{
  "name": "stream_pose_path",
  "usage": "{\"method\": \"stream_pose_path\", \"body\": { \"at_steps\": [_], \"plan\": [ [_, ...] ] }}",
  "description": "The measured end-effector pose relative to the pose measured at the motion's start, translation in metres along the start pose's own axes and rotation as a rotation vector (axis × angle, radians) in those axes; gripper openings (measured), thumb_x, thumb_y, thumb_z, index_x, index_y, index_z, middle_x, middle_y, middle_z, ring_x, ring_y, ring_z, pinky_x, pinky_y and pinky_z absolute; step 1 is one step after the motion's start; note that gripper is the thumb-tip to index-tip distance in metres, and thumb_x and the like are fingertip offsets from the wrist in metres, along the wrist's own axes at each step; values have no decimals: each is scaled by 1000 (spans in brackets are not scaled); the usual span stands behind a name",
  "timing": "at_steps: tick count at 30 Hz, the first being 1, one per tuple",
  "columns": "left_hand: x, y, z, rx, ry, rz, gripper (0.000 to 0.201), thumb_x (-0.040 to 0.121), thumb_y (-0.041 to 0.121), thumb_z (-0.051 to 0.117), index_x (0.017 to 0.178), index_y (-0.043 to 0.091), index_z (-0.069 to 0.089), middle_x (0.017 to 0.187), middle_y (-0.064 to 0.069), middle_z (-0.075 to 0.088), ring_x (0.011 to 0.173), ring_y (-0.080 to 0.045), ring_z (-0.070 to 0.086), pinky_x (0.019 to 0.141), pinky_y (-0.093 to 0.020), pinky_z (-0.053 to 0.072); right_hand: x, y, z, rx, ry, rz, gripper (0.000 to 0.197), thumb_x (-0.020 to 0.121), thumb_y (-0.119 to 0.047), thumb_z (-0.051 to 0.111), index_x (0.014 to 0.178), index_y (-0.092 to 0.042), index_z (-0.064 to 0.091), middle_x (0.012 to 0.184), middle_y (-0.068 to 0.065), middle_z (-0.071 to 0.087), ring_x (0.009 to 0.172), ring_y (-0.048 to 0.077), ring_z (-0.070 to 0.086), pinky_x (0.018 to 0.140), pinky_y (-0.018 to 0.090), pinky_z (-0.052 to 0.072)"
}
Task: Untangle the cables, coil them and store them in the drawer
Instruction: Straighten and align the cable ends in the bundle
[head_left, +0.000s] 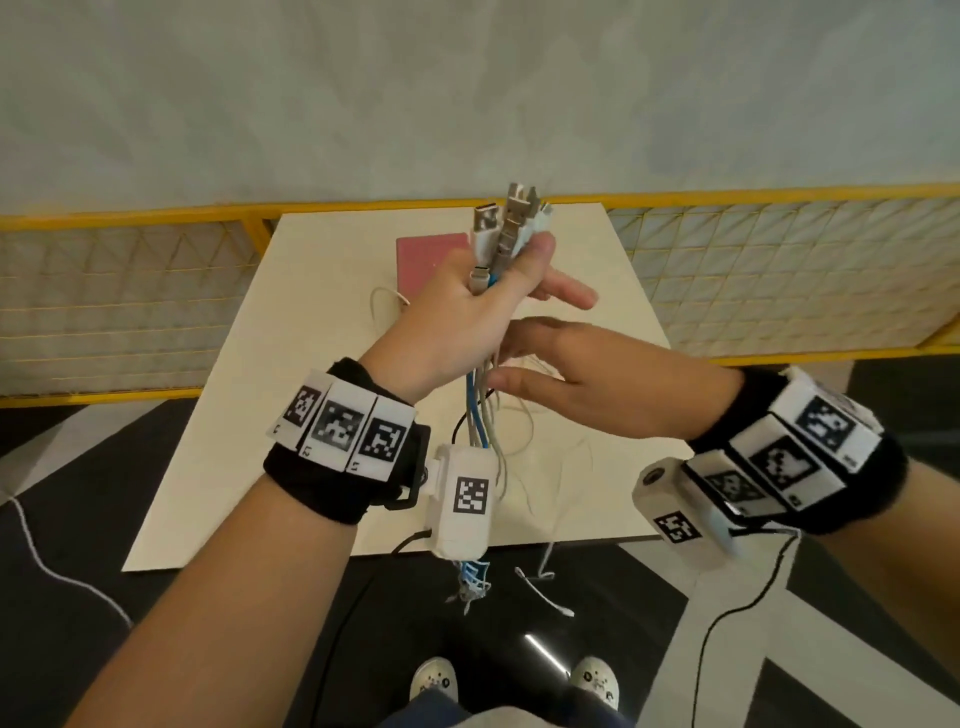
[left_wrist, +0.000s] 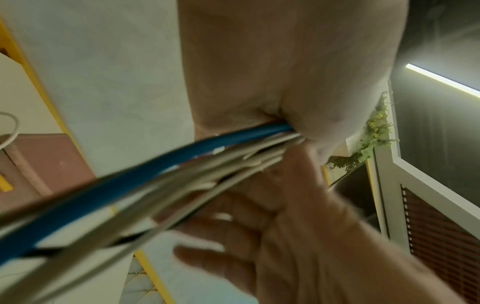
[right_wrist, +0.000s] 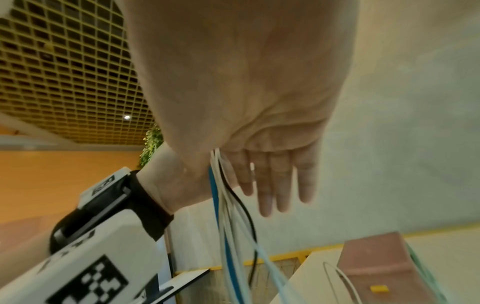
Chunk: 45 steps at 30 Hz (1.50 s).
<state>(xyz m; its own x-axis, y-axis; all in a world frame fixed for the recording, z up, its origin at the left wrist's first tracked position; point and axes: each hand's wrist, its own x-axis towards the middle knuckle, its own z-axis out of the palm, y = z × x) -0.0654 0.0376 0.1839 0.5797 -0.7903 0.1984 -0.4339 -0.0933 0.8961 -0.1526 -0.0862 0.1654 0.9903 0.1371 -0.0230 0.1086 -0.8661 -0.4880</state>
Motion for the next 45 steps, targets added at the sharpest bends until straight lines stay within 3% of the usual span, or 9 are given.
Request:
{"method": "stream_pose_path", "body": {
  "at_steps": [6, 10, 14, 18, 24, 28, 34, 39, 45],
  "plan": [
    [1, 4, 7, -5, -15, -20, 42, 104, 41, 36, 101, 26, 76, 60, 25, 64, 55, 4, 61, 52, -12, 46, 4, -5, 14, 591, 145, -114, 11, 100, -5, 35, 101, -7, 46, 84, 1, 57, 74, 4, 59, 73, 17, 50],
    [7, -3, 10, -320, 59, -37, 32, 103, 33, 45, 114, 17, 70, 79, 6, 70, 98, -10, 71, 86, -27, 52, 8, -7, 25, 877, 182, -88, 20, 103, -12, 27, 98, -25, 41, 67, 2, 35, 50, 7, 31, 44, 23, 30],
    [11, -4, 16, -521, 118, -70, 35, 104, 35, 39, 83, 14, 59, 43, 5, 41, 91, -22, 73, 79, -33, 55, 13, -1, 20, 926, 199, -43, 22, 103, -14, 28, 86, -15, 42, 58, -4, 38, 45, 5, 34, 41, 20, 30],
    [15, -7, 13, -245, 71, -10, 47, 102, 41, 41, 65, 12, 51, 61, 5, 59, 95, -14, 71, 43, -32, 49, 15, 11, 14, 949, 214, -139, 13, 99, -10, 36, 98, -11, 49, 67, -1, 53, 58, 12, 51, 58, 24, 46],
    [15, -11, 12, -437, -21, -97, 12, 94, 23, 59, 103, 21, 68, 99, 1, 73, 104, -13, 68, 87, -28, 55, 16, 12, 21, 946, 253, -100, 23, 102, -15, 29, 87, -20, 45, 61, -3, 36, 46, 1, 30, 42, 14, 28],
    [17, -9, 5, -959, 44, -192, 68, 75, 6, 66, 138, 8, 41, 87, -4, 74, 99, -27, 72, 93, -35, 53, 16, 15, 25, 965, 234, -98, 25, 101, -26, 30, 82, -12, 40, 58, -12, 37, 45, 4, 28, 42, 16, 27],
    [18, -8, 8, -302, 151, 24, 17, 91, 24, 65, 97, 12, 54, 72, 1, 64, 70, -29, 66, 79, -64, 55, 18, 18, 24, 1013, 141, -109, 27, 101, -23, 30, 86, -7, 46, 65, 2, 48, 55, 18, 52, 62, 28, 50],
    [21, -5, 8, -140, 182, 111, 35, 104, 21, 40, 88, -8, 53, 82, -26, 61, 61, -10, 61, 49, -8, 41, 20, 16, 29, 1241, 158, -85, 32, 98, -32, 34, 78, -20, 56, 62, -1, 38, 46, 13, 35, 48, 25, 39],
    [22, -9, -8, -130, 107, 204, 29, 105, 21, 36, 121, 8, 57, 92, -18, 59, 71, -13, 59, 65, -22, 50, 25, 16, 23, 1216, 151, -48, 32, 97, -38, 31, 77, -16, 42, 60, -4, 28, 48, 12, 19, 44, 23, 18]
  ]
}}
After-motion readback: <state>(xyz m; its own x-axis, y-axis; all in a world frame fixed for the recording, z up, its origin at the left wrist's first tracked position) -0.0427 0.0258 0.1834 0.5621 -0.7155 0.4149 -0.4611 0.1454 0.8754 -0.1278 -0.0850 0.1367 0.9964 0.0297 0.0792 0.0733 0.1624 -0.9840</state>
